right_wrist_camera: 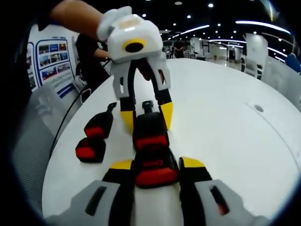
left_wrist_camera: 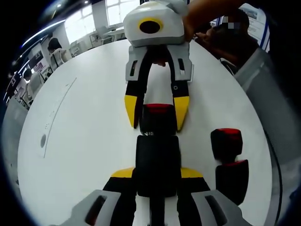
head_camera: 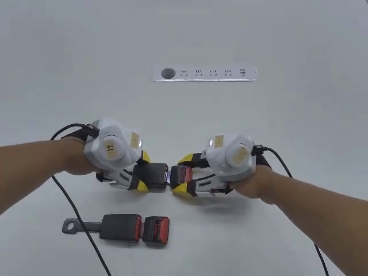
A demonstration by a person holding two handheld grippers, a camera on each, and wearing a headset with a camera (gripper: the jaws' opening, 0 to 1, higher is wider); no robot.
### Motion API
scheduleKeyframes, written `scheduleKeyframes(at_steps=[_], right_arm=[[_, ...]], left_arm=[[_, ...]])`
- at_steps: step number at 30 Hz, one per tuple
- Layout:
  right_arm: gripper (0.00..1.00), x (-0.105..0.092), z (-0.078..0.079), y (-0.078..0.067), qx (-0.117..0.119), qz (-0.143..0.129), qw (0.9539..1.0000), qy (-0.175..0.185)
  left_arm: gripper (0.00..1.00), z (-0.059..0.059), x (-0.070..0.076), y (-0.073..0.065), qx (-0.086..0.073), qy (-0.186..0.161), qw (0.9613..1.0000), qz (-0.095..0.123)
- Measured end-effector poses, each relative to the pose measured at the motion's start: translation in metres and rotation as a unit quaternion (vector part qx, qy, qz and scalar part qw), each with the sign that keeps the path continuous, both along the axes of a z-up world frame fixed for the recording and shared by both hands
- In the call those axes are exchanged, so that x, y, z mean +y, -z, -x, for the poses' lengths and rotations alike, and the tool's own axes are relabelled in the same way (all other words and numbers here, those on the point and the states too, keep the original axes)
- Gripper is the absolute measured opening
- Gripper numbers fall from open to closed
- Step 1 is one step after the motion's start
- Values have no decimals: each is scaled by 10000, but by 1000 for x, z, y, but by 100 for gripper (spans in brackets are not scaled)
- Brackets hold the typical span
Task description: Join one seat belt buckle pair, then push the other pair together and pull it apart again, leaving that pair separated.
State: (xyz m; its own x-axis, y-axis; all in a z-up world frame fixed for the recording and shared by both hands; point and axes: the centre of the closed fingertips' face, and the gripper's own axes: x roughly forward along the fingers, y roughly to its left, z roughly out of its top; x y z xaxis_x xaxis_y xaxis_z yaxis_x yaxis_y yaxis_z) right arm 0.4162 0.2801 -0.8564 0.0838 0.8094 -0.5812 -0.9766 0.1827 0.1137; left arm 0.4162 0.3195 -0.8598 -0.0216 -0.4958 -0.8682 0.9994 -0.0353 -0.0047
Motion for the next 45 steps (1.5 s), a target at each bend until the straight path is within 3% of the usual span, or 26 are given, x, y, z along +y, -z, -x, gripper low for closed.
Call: scheduleKeyframes(at_steps=[45], right_arm=[[37,-2,-1,2,-83,155,9998,-46]], left_arm=[[34,-1,1,1,18,-53,10000,-64]])
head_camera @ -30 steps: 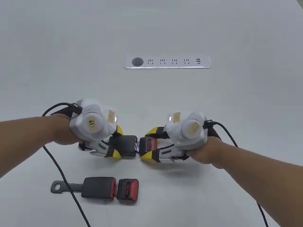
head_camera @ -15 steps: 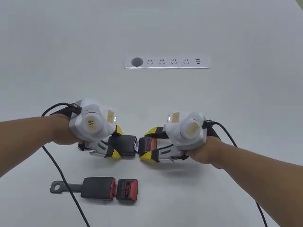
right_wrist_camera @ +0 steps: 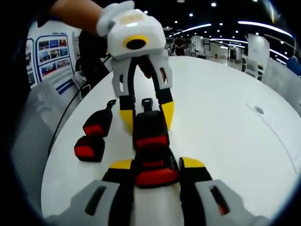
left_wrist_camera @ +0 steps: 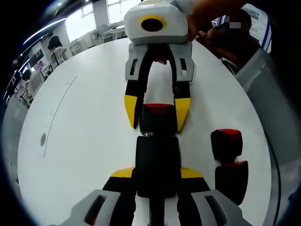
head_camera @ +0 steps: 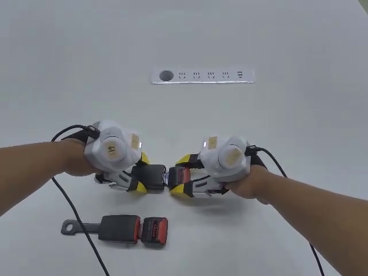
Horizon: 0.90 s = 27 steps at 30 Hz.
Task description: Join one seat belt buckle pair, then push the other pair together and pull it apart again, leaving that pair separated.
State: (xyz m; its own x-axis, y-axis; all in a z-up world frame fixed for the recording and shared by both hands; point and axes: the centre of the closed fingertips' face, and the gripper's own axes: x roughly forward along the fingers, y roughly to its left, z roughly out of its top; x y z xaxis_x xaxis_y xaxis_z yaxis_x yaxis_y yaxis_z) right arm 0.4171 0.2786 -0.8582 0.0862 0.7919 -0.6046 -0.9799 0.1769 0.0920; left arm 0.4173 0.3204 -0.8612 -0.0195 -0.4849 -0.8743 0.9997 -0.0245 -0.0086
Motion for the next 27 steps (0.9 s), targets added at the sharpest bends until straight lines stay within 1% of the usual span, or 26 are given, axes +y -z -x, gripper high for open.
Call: scheduleKeyframes(at_steps=[11,14,18,25,27], right_arm=[[37,-1,0,0,-37,62,10000,-63],[37,-7,0,0,-62,88,9999,-78],[37,-15,0,0,-66,124,9999,-97],[37,-18,0,1,-90,168,9997,-153],[37,-23,1,1,-96,189,9996,-164]], left_arm=[[34,0,1,0,8,2,10000,59],[34,0,1,0,18,-26,9999,98],[34,0,1,0,17,-13,10000,90],[34,0,0,0,10,-20,10000,73],[35,0,0,0,11,-24,10000,72]])
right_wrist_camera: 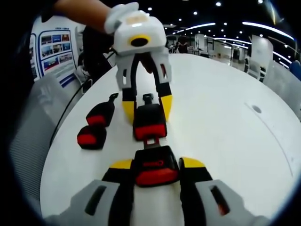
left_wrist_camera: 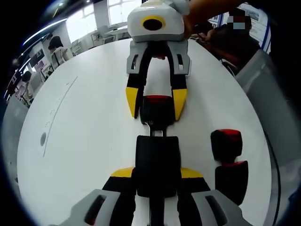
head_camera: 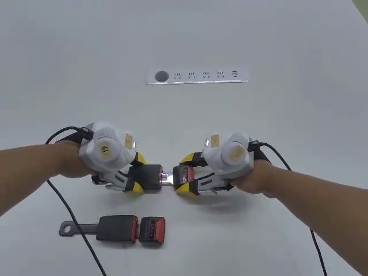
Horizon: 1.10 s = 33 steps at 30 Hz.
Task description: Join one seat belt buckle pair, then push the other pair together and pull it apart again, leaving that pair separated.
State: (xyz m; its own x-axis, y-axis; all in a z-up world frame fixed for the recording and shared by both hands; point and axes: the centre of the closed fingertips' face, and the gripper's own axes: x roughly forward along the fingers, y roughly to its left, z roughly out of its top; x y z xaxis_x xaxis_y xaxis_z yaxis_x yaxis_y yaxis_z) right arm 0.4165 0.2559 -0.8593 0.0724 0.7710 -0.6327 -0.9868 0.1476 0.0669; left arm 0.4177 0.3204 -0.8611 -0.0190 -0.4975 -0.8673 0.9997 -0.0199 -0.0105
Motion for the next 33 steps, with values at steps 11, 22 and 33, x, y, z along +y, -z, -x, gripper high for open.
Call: scheduleKeyframes(at_steps=[11,22,33], right_arm=[[38,-37,0,-1,42,168,9998,87],[38,-66,4,-1,52,302,9994,161],[38,-88,5,-1,95,373,9990,237]], left_arm=[[35,0,0,0,4,-44,10000,-1],[35,0,0,0,3,-51,10000,-26],[35,0,1,-1,2,-57,10000,-33]])
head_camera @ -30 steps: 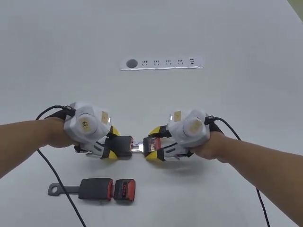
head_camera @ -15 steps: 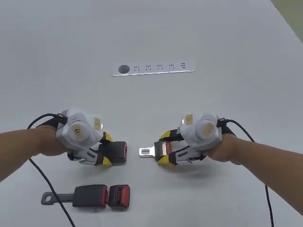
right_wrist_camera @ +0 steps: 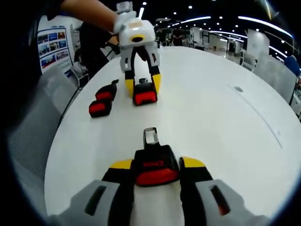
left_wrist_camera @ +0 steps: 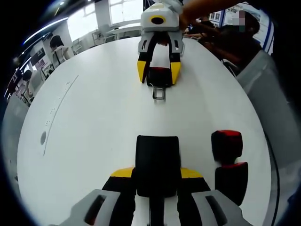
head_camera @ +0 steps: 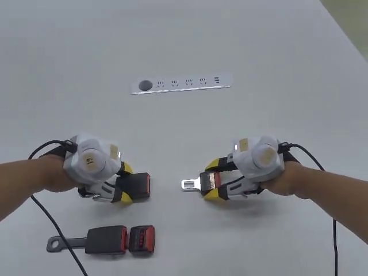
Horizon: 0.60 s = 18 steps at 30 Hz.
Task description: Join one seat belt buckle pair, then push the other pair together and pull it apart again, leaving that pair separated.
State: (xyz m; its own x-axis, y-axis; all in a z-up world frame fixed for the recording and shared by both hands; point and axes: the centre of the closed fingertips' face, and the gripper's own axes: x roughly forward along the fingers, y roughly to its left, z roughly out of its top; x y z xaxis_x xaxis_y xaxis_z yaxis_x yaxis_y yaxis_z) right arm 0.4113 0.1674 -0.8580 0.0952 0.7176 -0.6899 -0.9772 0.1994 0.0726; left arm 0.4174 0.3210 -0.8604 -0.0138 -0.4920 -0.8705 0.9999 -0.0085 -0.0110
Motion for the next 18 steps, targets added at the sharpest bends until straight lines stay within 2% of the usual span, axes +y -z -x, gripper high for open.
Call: scheduleKeyframes(at_steps=[18], right_arm=[[38,-28,3,2,92,61,9998,152]], left_arm=[[35,0,0,0,2,-41,10000,3]])
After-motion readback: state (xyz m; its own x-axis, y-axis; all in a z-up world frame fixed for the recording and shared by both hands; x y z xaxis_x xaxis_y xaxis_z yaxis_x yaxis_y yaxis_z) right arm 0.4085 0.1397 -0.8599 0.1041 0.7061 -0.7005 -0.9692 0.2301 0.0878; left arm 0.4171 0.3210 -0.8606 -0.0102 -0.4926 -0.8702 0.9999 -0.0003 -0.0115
